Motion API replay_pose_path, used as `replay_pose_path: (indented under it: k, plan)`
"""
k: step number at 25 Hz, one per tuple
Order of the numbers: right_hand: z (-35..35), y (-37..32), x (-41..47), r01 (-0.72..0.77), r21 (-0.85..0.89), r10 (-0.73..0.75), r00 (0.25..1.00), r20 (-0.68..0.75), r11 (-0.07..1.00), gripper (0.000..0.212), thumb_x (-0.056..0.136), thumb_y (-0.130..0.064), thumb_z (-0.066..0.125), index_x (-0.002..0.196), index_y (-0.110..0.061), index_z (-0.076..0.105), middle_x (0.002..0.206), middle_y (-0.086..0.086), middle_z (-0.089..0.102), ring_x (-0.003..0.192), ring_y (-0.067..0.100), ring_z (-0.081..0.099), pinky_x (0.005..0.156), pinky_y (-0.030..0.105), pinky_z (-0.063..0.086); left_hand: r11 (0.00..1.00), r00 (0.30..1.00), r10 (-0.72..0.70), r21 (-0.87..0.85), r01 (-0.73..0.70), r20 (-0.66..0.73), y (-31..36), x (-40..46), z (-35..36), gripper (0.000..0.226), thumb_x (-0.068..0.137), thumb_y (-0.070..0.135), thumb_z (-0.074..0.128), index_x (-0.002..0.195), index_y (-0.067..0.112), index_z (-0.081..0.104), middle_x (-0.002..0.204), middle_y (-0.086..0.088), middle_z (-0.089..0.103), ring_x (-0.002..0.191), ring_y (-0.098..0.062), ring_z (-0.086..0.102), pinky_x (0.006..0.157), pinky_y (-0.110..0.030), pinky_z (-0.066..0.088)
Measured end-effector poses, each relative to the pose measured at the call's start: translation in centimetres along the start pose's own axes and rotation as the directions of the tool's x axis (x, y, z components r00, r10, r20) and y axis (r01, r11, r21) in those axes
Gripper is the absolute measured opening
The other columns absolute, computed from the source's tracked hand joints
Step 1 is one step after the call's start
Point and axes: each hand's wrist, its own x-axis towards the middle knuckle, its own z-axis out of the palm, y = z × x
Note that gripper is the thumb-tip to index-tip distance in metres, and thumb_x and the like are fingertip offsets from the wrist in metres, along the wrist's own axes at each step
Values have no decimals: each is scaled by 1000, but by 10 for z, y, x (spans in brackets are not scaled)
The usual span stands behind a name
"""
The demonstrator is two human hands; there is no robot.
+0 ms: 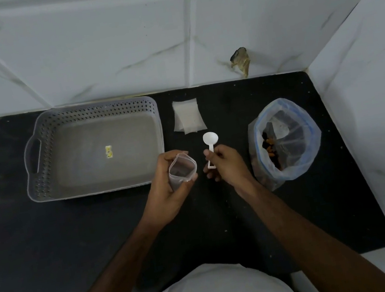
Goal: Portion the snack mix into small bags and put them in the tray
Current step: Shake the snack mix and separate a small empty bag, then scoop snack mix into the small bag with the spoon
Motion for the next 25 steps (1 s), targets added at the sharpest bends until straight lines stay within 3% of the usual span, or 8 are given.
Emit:
replay_pose_path:
  k: [6,9,11,15,18,22,24,25]
  plan:
    - [-82,-23,-97,142,210,-113,983,-146,967,23,100,-31,56,94,-15,71,61,-5,54,51,7,46,47,21,38,997,985,41,52,-51,170,15,12,23,39,93,8,69,125,20,52,119,12,59,112,-16,62,93,-22,49]
    - [-145,-9,-101,145,52,-115,918,-379,988,22,102,-29,53,87,-21,68,68,-8,58,61,3,52,56,18,41,962,926,125,183,-200,355,28,32,50,37,93,10,71,126,13,54,123,3,58,114,-18,61,95,-30,51]
    - [-181,6,-87,96,-136,-146,893,-425,986,22,105,-27,47,89,-23,62,78,-5,57,72,9,55,62,20,39,907,873,186,263,-329,451,34,49,73,41,94,14,71,131,13,53,129,2,55,119,-13,58,96,-33,51]
    - [-201,14,-61,112,-597,-313,918,-245,795,20,103,-17,48,114,-18,64,96,-1,53,79,8,51,65,16,35,805,778,248,323,-497,577,28,78,99,47,96,24,69,137,13,49,146,4,48,127,-7,55,93,-40,53]
    - [-198,6,-31,147,-724,-372,914,-160,674,20,100,-19,55,115,-16,69,97,2,64,85,13,61,75,22,48,744,744,184,404,-533,642,17,91,108,51,96,35,67,139,19,46,149,11,47,125,-7,58,90,-43,55]
    - [-182,4,11,37,-887,-240,967,-85,461,20,98,-22,56,115,-16,65,83,-2,57,79,17,57,73,31,42,766,746,143,405,-499,650,12,93,110,50,96,30,68,139,17,47,134,6,57,113,-6,62,86,-33,55]
    - [-172,2,31,-2,-914,-179,980,-82,406,22,100,-18,54,120,-12,60,110,6,63,101,25,61,80,35,45,798,776,113,409,-443,621,11,89,109,46,95,23,69,136,15,49,128,5,57,109,-2,59,87,-23,52]
    - [-170,4,40,-23,-948,-110,992,-61,317,30,100,-20,55,129,-11,53,126,10,58,115,26,57,92,38,45,805,786,103,412,-426,610,11,86,109,44,95,21,69,134,15,50,126,5,56,109,-2,58,88,-19,51]
